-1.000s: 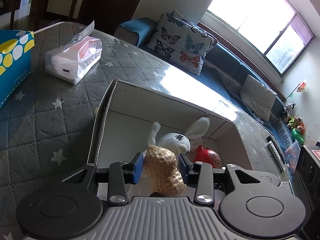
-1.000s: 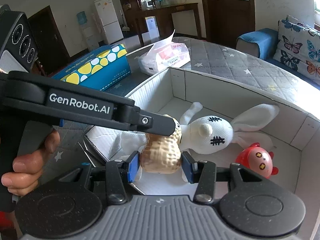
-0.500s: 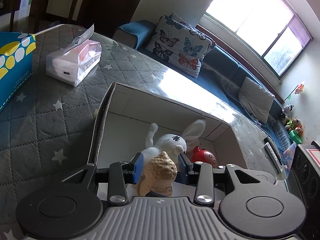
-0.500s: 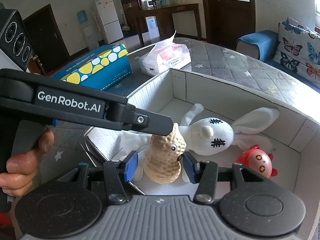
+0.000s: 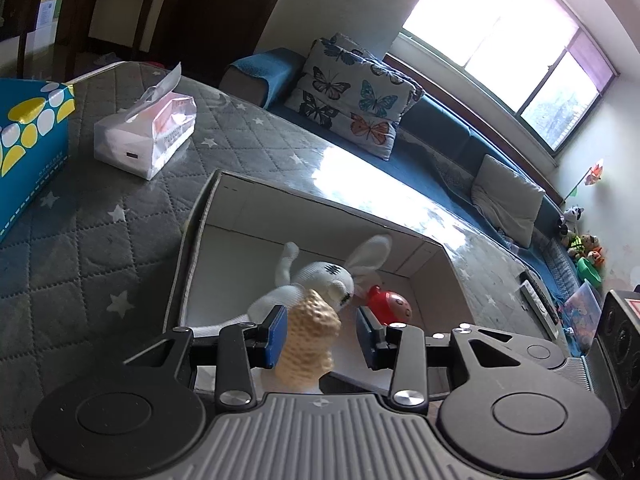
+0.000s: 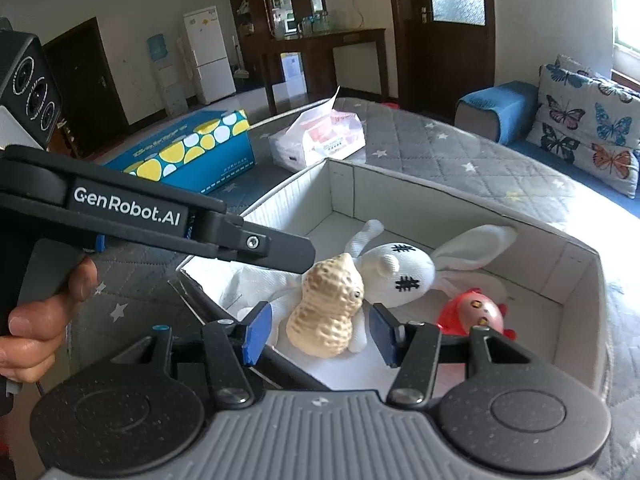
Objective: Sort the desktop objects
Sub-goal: 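Open the left tool to release the peanut toy beside the bunny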
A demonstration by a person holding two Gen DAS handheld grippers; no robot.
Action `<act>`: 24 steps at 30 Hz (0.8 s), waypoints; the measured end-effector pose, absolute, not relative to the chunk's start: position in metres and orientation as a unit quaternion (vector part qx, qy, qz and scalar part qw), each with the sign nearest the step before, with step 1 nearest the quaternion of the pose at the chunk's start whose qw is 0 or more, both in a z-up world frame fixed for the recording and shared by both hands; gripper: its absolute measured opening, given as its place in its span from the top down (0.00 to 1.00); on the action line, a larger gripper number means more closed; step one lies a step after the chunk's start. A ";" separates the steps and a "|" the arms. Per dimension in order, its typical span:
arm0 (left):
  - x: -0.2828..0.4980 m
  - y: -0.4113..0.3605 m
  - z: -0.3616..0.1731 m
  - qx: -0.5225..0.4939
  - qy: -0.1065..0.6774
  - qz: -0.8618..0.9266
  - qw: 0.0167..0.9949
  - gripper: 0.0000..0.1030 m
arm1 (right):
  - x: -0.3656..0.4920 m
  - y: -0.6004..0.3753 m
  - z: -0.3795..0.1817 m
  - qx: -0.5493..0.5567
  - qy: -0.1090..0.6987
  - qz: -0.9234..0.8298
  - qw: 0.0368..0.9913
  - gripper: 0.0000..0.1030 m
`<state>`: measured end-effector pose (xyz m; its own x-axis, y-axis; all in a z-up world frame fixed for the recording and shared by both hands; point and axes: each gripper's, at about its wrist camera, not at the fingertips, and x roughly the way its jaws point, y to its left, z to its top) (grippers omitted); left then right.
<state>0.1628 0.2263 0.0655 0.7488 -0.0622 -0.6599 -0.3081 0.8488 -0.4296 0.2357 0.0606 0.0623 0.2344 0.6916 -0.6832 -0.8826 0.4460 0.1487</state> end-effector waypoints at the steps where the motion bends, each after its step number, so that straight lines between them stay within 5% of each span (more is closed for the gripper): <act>1: 0.162 0.224 0.066 -0.266 0.348 0.067 0.897 0.60 | 0.234 0.057 0.064 -0.135 0.350 0.507 0.776 0.46; 5: 0.156 0.212 0.069 -0.263 0.347 0.058 0.898 0.60 | 0.225 0.040 0.070 -0.133 0.337 0.500 0.787 0.35; 24: 0.142 0.122 0.059 -0.232 0.377 -0.020 0.897 0.60 | 0.172 -0.071 0.067 -0.115 0.306 0.436 0.839 0.25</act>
<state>0.1423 0.1221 0.0592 0.7157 -0.2108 -0.6659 -0.1383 0.8917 -0.4310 0.1720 -0.0706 0.0667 0.4339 0.6605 -0.6128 -0.8010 0.5942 0.0733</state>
